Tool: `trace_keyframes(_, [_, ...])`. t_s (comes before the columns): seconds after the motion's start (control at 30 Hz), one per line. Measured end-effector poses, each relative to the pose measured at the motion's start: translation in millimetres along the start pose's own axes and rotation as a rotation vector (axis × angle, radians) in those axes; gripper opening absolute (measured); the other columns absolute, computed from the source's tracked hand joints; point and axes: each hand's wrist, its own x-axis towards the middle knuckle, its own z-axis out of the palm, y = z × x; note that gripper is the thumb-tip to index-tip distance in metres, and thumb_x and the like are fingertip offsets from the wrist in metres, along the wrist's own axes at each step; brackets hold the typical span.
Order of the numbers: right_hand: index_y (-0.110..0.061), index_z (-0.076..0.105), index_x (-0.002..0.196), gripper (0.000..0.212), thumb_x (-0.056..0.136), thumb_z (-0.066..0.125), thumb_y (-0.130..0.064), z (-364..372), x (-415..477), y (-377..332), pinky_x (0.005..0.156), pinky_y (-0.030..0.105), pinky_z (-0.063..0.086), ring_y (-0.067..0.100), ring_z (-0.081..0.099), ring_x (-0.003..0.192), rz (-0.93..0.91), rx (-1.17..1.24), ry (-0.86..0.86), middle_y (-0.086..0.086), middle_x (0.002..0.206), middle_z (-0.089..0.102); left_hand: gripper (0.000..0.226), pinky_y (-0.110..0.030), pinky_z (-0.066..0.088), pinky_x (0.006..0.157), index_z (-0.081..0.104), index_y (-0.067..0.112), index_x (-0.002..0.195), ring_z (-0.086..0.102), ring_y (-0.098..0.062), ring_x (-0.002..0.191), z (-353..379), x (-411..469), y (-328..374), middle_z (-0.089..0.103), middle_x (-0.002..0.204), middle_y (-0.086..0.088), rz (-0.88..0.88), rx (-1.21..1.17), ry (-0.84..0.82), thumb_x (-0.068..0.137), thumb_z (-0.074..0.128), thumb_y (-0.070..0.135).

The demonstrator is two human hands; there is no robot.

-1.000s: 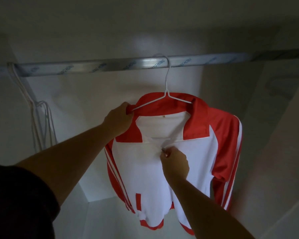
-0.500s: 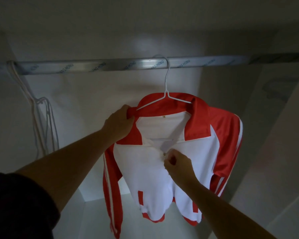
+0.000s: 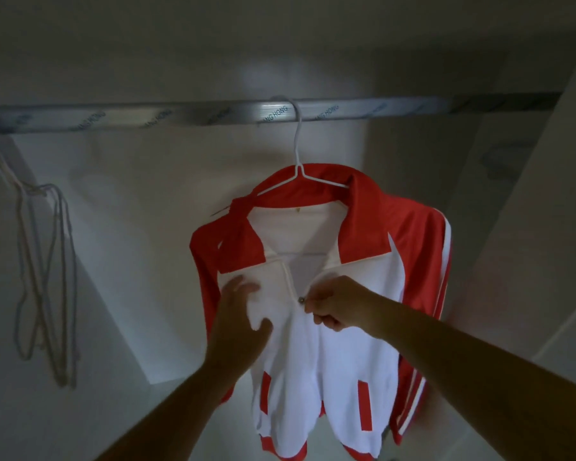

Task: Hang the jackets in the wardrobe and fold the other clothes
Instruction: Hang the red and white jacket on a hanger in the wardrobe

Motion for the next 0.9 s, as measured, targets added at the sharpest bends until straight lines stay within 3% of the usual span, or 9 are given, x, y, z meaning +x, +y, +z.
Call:
trace_keyframes(0.07, [-0.008, 0.061, 0.074, 0.020, 0.091, 0.053, 0.000, -7.0, -5.1, -3.2, 0.045, 0.016, 0.037, 0.010, 0.043, 0.048, -0.018, -0.040, -0.045, 0.006, 0.063, 0.056, 0.055, -0.025, 0.044, 0.096, 0.046, 0.022, 0.123, 0.047, -0.007, 0.111, 20.3, -5.9, 5.9, 0.048, 0.120, 0.010, 0.023, 0.030, -0.108, 0.076, 0.074, 0.030])
trace_keyframes(0.13, [-0.010, 0.062, 0.074, 0.021, 0.091, 0.053, -0.001, -12.6, -8.1, -5.0, 0.044, 0.016, 0.036, 0.010, 0.043, 0.048, -0.034, -0.077, -0.065, 0.004, 0.063, 0.056, 0.045, -0.017, 0.045, 0.088, 0.052, 0.025, 0.115, 0.053, -0.002, 0.096, 38.4, -10.1, 11.8, 0.054, 0.106, 0.016, 0.037, 0.112, -0.127, 0.080, 0.066, 0.049])
trace_keyframes(0.27, [-0.010, 0.063, 0.075, 0.020, 0.091, 0.053, -0.004, -12.9, -11.5, 2.4, 0.044, 0.015, 0.037, 0.007, 0.044, 0.047, -0.056, 0.004, -0.069, 0.000, 0.059, 0.056, 0.033, -0.019, 0.052, 0.081, 0.067, 0.017, 0.096, 0.063, -0.003, 0.073, 57.7, -11.6, 12.9, 0.072, 0.087, 0.007, 0.066, 0.253, -0.109, 0.094, 0.049, 0.045])
trace_keyframes(0.37, [-0.010, 0.065, 0.074, 0.022, 0.092, 0.055, -0.005, -5.7, -15.6, 10.0, 0.044, 0.015, 0.038, 0.004, 0.047, 0.044, -0.118, 0.216, 0.022, -0.002, 0.055, 0.057, 0.034, -0.010, 0.043, 0.076, 0.067, 0.020, 0.093, 0.054, -0.001, 0.064, 59.2, -14.9, 5.3, 0.071, 0.087, 0.009, 0.054, 0.320, -0.126, 0.094, 0.047, 0.047])
trace_keyframes(0.5, [-0.008, 0.067, 0.078, 0.022, 0.094, 0.052, -0.002, -2.3, -20.4, 0.3, 0.043, 0.015, 0.038, 0.004, 0.048, 0.044, -0.205, 0.448, 0.091, 0.001, 0.057, 0.059, 0.030, -0.010, 0.035, 0.077, 0.066, 0.025, 0.093, 0.048, 0.001, 0.067, 55.7, -16.1, 2.1, 0.070, 0.090, 0.013, 0.012, 0.362, -0.125, 0.091, 0.050, 0.050])
trace_keyframes(0.63, [-0.004, 0.064, 0.078, 0.021, 0.094, 0.050, 0.002, -9.0, -22.4, -27.1, 0.040, 0.015, 0.035, 0.004, 0.041, 0.039, -0.329, 0.602, 0.191, 0.005, 0.058, 0.055, 0.029, -0.014, 0.040, 0.076, 0.068, 0.021, 0.095, 0.065, -0.005, 0.079, 53.6, -17.2, 2.0, 0.071, 0.090, 0.011, -0.015, 0.395, -0.177, 0.092, 0.053, 0.046])
trace_keyframes(0.77, [0.000, 0.064, 0.081, 0.018, 0.094, 0.051, -0.002, -21.5, -27.0, -45.2, 0.041, 0.014, 0.036, 0.004, 0.041, 0.041, -0.400, 0.499, 0.190, 0.002, 0.058, 0.057, 0.031, -0.020, 0.049, 0.087, 0.066, 0.022, 0.108, 0.067, -0.007, 0.089, 51.7, -24.1, -7.0, 0.071, 0.101, 0.010, -0.081, 0.420, -0.227, 0.094, 0.049, 0.044])
trace_keyframes(0.9, [-0.005, 0.065, 0.080, 0.018, 0.094, 0.053, -0.007, -15.2, -29.3, -40.0, 0.043, 0.015, 0.038, 0.004, 0.046, 0.044, -0.393, 0.318, 0.156, 0.000, 0.061, 0.060, 0.028, -0.019, 0.049, 0.087, 0.063, 0.025, 0.106, 0.065, -0.005, 0.086, 45.7, -19.8, -10.3, 0.070, 0.099, 0.011, -0.109, 0.445, -0.267, 0.096, 0.045, 0.043])
